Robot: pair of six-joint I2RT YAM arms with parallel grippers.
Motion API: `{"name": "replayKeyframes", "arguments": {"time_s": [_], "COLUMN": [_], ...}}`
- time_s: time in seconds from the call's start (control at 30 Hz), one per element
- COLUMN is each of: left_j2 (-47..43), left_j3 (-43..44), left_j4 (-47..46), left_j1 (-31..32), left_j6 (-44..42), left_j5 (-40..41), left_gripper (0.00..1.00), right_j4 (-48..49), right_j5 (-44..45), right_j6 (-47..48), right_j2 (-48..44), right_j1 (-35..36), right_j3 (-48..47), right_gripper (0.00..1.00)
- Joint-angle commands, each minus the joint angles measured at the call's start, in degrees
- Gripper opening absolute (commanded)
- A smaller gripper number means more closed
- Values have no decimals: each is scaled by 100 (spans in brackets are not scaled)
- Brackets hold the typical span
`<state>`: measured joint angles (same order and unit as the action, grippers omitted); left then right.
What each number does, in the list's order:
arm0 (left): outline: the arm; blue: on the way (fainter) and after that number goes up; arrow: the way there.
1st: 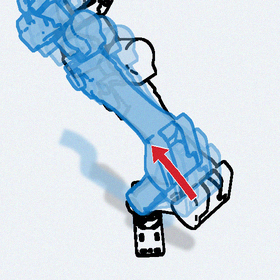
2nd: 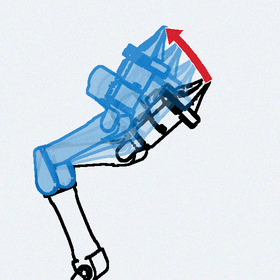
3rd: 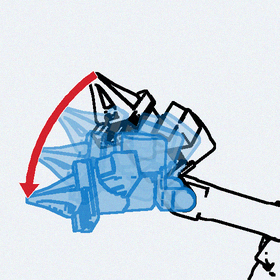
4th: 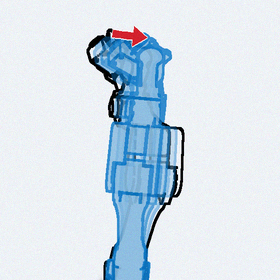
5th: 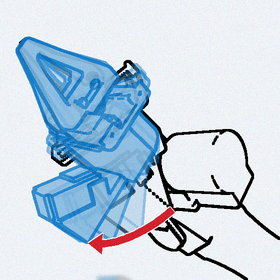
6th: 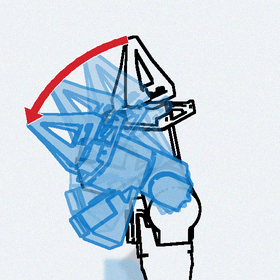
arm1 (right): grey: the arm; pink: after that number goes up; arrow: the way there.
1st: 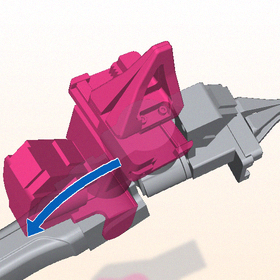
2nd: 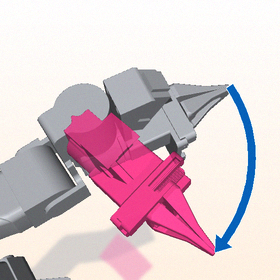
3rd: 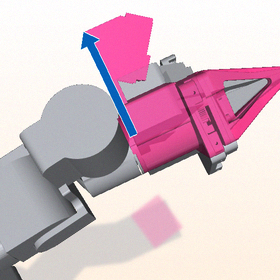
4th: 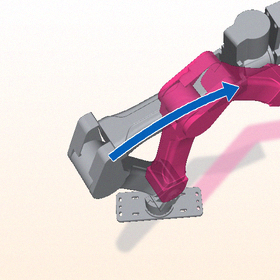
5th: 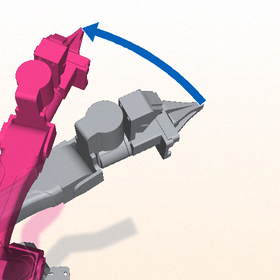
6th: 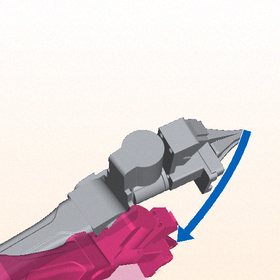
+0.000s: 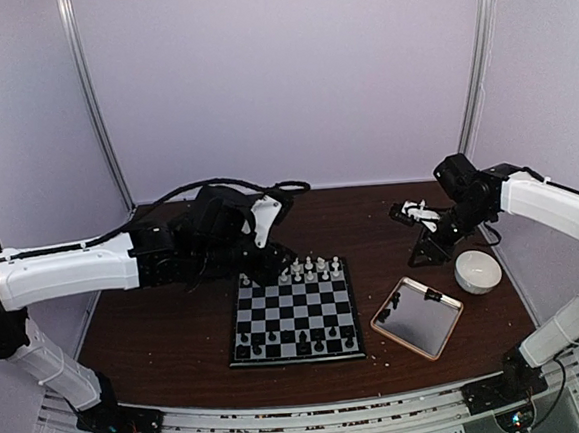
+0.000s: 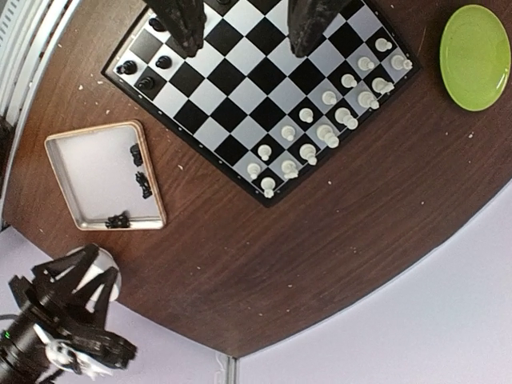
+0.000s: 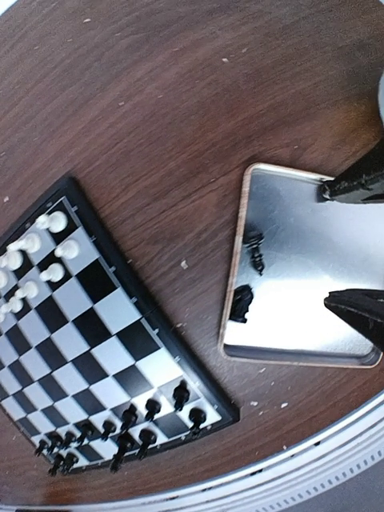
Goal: Set up the chess pieces on the board
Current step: Pick up the queen from the storage box.
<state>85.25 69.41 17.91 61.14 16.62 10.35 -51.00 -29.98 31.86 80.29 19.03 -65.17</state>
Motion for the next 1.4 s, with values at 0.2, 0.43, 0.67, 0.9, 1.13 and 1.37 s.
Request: {"name": "replayKeyframes", "arguments": {"time_s": [0.2, 0.43, 0.67, 0.9, 1.13, 1.37], "left_j2": [508, 513, 456, 562, 633, 646], "left_j3": [-164, -343, -451, -447, -458, -536], "left_j4": [-1110, -1129, -1166, -1228, -1242, -1297], "left_j1": [-191, -377, -437, -437, -437, -437], "left_j6": [894, 1222, 1299, 1347, 1377, 1414], "left_j5": [173, 182, 255, 174, 112, 73], "left_gripper": [36, 37, 37, 36, 37, 36], "right_j4": [-591, -470, -290, -88, 97, 173], "right_j5": [1578, 1750, 2043, 2088, 2040, 2004], "right_j6": [397, 317, 295, 291, 304, 321], "right_j2": [-280, -63, 338, 721, 1098, 1381], "right_j1": [-265, -308, -303, -299, -281, -223], "right_j3": [732, 1024, 1100, 1076, 954, 836], "right_gripper": [37, 37, 36, 36, 36, 36]}}
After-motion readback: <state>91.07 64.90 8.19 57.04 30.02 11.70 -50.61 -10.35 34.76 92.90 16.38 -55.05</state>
